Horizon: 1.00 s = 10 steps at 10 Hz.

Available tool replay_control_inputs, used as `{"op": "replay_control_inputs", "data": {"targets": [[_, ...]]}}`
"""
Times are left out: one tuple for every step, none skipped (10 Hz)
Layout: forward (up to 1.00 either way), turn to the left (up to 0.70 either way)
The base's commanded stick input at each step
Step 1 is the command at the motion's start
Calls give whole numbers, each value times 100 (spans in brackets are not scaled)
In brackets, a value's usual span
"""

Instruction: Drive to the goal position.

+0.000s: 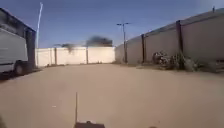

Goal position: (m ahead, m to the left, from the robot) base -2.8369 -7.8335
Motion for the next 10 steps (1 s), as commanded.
{"op": "replay_control_inputs", "data": {"targets": [[0, -45], [0, -45], [0, -45], [0, -45], [0, -45], [0, -45], [0, -45], [0, -45], [0, -45], [0, -45]]}}
